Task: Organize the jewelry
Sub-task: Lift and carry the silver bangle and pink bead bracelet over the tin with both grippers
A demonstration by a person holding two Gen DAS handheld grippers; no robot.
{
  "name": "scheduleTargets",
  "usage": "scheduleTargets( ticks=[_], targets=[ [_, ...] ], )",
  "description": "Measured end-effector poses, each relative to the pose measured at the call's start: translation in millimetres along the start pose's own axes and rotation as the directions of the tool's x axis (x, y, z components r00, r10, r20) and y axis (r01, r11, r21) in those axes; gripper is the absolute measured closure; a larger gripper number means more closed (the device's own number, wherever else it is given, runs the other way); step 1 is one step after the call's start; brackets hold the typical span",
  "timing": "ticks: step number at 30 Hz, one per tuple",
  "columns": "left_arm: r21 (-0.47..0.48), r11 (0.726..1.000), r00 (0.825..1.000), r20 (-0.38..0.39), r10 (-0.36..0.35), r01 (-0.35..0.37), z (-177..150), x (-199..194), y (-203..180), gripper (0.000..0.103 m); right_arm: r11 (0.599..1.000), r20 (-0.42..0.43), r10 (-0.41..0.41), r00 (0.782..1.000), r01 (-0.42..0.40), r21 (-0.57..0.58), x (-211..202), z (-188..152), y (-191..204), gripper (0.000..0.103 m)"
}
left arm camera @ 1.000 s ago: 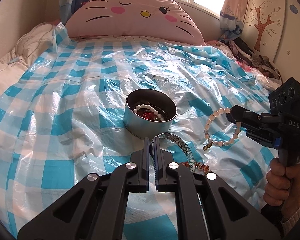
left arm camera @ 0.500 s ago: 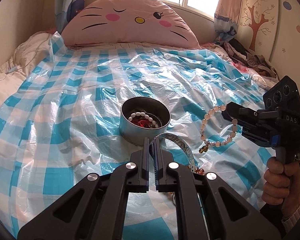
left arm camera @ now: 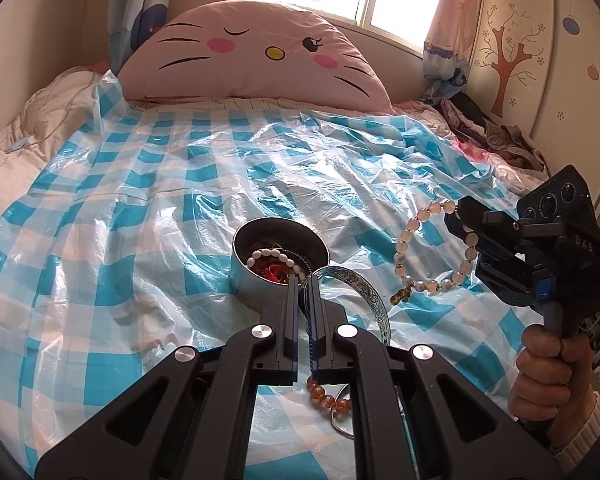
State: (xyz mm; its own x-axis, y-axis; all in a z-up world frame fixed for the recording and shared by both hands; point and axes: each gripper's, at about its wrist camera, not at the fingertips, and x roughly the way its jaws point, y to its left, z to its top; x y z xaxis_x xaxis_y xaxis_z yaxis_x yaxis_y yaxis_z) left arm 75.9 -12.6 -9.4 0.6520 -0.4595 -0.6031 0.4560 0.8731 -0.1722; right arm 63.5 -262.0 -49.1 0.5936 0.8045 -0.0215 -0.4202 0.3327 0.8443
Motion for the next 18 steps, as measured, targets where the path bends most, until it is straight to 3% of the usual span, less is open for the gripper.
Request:
scheduleTargets(
  ticks=[18],
  targets=[
    [-0.075, 0.997, 1.000, -0.007, -0.002, 0.002, 26.8, 27.1, 19.1, 0.099, 1.000, 0.004, 0.014, 1.000, -0.014, -0.006, 30.7, 31.9, 0.9, 0.094]
  ],
)
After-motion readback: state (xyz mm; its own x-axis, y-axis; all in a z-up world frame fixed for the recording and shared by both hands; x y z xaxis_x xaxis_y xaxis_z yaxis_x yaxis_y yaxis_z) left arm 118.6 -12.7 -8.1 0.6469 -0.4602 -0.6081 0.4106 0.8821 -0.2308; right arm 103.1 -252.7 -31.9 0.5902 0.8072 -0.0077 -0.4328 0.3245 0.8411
